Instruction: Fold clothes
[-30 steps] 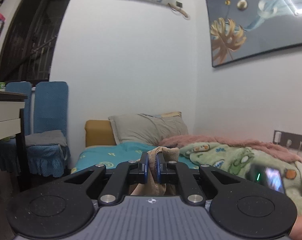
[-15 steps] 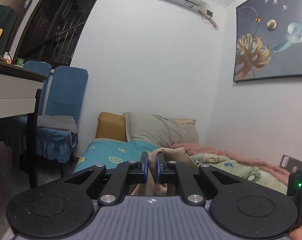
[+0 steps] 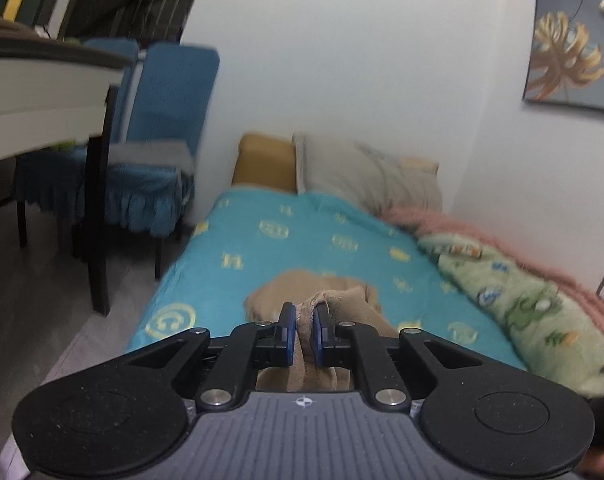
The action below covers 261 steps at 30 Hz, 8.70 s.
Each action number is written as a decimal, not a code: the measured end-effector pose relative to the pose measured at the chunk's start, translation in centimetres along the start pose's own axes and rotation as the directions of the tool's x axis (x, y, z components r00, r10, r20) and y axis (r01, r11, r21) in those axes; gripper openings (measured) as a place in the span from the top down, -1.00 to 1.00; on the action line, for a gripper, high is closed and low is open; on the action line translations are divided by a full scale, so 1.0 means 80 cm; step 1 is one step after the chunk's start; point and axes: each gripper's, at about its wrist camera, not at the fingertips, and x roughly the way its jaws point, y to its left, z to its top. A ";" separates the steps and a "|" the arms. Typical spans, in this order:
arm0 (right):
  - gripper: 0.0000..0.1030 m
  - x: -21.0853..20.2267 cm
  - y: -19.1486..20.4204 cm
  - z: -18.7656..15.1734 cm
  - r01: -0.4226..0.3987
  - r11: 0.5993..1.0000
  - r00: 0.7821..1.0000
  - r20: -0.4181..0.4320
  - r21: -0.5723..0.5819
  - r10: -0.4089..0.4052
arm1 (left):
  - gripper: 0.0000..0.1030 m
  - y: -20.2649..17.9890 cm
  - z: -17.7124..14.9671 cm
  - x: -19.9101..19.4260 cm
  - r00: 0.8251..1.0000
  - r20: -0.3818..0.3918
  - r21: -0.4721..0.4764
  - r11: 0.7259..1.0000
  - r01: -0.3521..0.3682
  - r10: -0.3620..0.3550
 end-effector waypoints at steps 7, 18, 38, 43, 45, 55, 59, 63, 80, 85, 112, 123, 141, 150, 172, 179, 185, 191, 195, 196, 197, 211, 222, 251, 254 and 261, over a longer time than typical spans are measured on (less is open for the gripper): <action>0.80 -0.019 0.009 0.004 -0.034 0.999 0.998 0.060 -0.028 0.035 | -0.12 0.005 -0.031 0.032 0.956 -0.276 0.076 0.994 -0.076 0.094; 0.80 -0.043 0.034 0.005 -0.073 0.994 0.989 0.120 -0.077 0.082 | -0.85 -0.068 -0.068 0.041 0.956 -0.264 0.297 0.954 -0.048 0.130; -0.29 -0.043 0.011 0.007 0.173 0.984 0.952 0.263 -0.038 -0.158 | -0.93 -0.008 -0.018 -0.030 0.891 0.134 -0.013 0.900 -0.436 0.434; -0.45 -0.073 0.003 0.006 0.176 0.984 0.921 0.355 -0.010 -0.161 | -0.93 -0.021 -0.002 -0.065 0.892 0.206 -0.062 0.915 -0.400 0.404; -0.45 -0.109 0.014 0.027 0.154 0.988 0.904 0.406 -0.011 -0.136 | -0.93 -0.031 0.013 -0.088 0.887 0.250 -0.079 0.922 -0.380 0.387; -0.45 -0.307 0.071 0.136 0.054 0.998 0.777 0.630 -0.044 -0.015 | -0.93 -0.093 0.149 -0.232 0.816 0.497 -0.127 0.955 -0.269 0.296; -0.45 -0.417 0.099 0.185 0.028 0.997 0.722 0.691 -0.077 0.033 | -0.93 -0.130 0.230 -0.316 0.770 0.591 -0.099 0.969 -0.227 0.241; -0.45 -0.529 0.122 0.203 0.024 0.992 0.656 0.751 -0.125 0.078 | -0.93 -0.165 0.280 -0.400 0.749 0.627 -0.068 0.974 -0.218 0.212; -0.56 -0.369 0.080 0.266 0.122 0.985 0.820 0.572 -0.118 -0.033 | -1.00 -0.153 0.343 -0.241 0.932 0.315 -0.005 0.982 -0.189 0.181; -0.54 -0.185 0.049 0.311 0.173 0.979 0.853 0.513 -0.106 -0.095 | -1.00 -0.131 0.328 -0.031 0.967 0.155 0.028 0.978 -0.207 0.200; -0.52 0.481 -0.072 0.345 -0.059 0.941 0.905 -0.415 -0.334 -0.091 | -0.99 -0.038 0.166 0.674 0.747 -0.641 0.349 0.934 0.078 0.177; -0.52 0.256 -0.046 0.287 0.011 0.991 1.000 0.000 -0.136 -0.011 | -0.99 -0.044 0.162 0.434 0.949 -0.279 0.216 0.973 -0.087 0.146; -0.52 -0.092 0.011 0.084 0.056 0.982 0.974 0.225 -0.178 -0.015 | -0.99 -0.123 0.014 0.036 0.996 -0.016 0.182 0.980 -0.080 0.085; -0.52 -0.112 -0.016 0.063 0.020 0.995 0.969 0.246 -0.096 0.004 | -0.93 -0.009 -0.008 0.116 0.964 -0.247 -0.089 0.989 -0.118 0.092; -0.55 0.027 -0.114 0.064 -0.033 0.938 0.999 -0.021 0.346 0.043 | 0.93 0.110 0.027 0.341 0.925 -0.316 -0.234 0.928 -0.290 0.209; -0.54 0.059 -0.094 0.063 0.037 0.966 0.998 -0.051 0.258 -0.024 | 0.94 0.119 0.157 0.404 0.813 -0.131 -0.020 0.818 -0.575 0.568; -0.54 0.071 -0.085 0.067 0.097 0.983 0.995 -0.002 0.155 -0.098 | 0.71 0.132 0.147 0.468 0.778 -0.214 0.075 0.805 -0.589 0.590; -0.53 0.072 -0.067 0.074 0.112 0.993 0.990 0.078 0.038 -0.115 | -0.18 0.094 0.100 0.437 0.867 -0.248 0.051 0.899 -0.434 0.432; -0.52 0.068 -0.058 0.076 0.115 0.993 0.987 0.114 -0.015 -0.112 | -0.39 0.053 0.067 0.362 0.903 -0.291 0.008 0.944 -0.330 0.317; -0.52 0.066 -0.057 0.076 0.112 0.994 0.987 0.117 -0.021 -0.108 | -0.42 0.045 0.057 0.337 0.903 -0.309 0.010 0.951 -0.310 0.298; -0.52 0.063 -0.056 0.076 0.112 0.993 0.986 0.123 -0.023 -0.109 | -0.43 0.037 0.046 0.313 0.902 -0.328 0.015 0.956 -0.291 0.280; -0.52 -0.012 -0.063 0.068 0.157 0.988 0.976 0.151 -0.002 -0.155 | -0.46 0.000 -0.079 0.078 0.673 -0.686 0.197 0.961 -0.196 0.278; -0.52 -0.036 -0.068 0.065 0.194 0.981 0.966 0.178 -0.020 -0.188 | 0.92 0.047 -0.046 0.036 0.658 -0.739 -0.051 0.961 -0.272 0.147; -0.56 0.197 -0.268 0.075 -0.162 0.563 0.986 0.106 0.810 0.132 | -0.76 -0.083 -0.041 0.147 0.959 -0.284 -0.064 0.997 -0.046 0.026; -0.53 0.228 -0.276 0.077 -0.170 0.589 0.985 0.154 0.790 0.078 | -0.76 -0.058 -0.049 0.166 0.952 -0.304 -0.077 0.995 -0.056 0.030; -0.53 0.273 -0.260 0.108 -0.162 0.709 0.976 0.217 0.686 0.013 | -0.76 -0.027 -0.060 0.199 0.937 -0.345 -0.162 0.987 -0.006 -0.051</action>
